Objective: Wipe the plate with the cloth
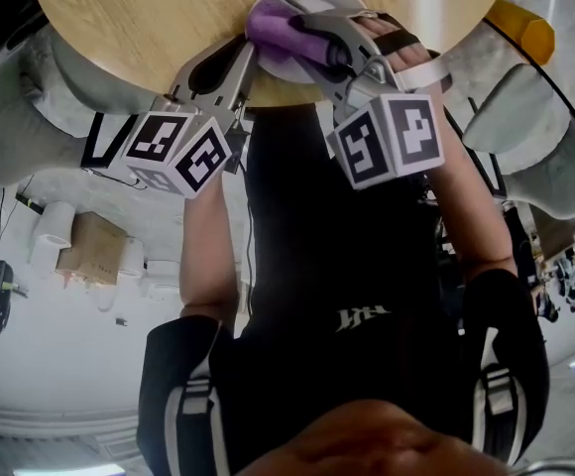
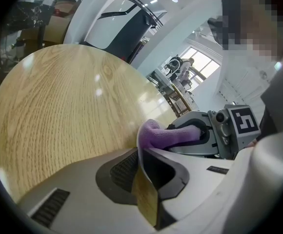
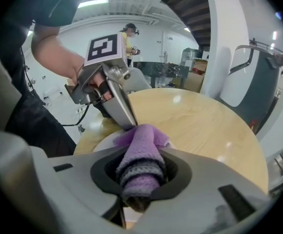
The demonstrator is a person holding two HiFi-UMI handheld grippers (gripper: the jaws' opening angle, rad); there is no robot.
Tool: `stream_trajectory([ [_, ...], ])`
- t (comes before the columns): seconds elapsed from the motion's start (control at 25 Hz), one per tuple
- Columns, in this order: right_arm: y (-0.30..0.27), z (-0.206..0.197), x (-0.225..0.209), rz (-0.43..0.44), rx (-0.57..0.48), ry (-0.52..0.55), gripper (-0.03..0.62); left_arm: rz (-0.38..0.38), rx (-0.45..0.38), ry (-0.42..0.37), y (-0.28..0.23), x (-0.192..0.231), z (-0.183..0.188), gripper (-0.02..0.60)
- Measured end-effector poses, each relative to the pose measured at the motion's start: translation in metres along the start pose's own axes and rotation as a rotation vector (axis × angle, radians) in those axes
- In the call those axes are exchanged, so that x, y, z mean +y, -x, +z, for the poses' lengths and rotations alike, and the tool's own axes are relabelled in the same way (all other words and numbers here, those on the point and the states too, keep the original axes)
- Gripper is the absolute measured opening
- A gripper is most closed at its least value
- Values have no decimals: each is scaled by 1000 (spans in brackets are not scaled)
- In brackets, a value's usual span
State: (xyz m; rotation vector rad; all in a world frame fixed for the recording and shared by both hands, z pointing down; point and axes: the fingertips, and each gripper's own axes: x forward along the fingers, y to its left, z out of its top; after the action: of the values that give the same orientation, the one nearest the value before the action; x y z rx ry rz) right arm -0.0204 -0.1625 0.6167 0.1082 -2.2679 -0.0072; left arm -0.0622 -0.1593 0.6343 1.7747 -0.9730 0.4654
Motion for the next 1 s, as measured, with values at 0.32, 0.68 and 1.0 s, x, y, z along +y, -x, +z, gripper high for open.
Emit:
stream_trajectory([
  [0.32, 16, -29, -1, -1, 49, -31, 94, -3, 5, -12, 0, 0, -2, 43],
  [0.68, 58, -70, -16, -62, 126, -74, 94, -7, 3, -10, 0, -1, -1, 43],
  [1.0, 83, -61, -23, -126, 125, -91, 94, -5, -2, -16, -1, -3, -1, 43],
])
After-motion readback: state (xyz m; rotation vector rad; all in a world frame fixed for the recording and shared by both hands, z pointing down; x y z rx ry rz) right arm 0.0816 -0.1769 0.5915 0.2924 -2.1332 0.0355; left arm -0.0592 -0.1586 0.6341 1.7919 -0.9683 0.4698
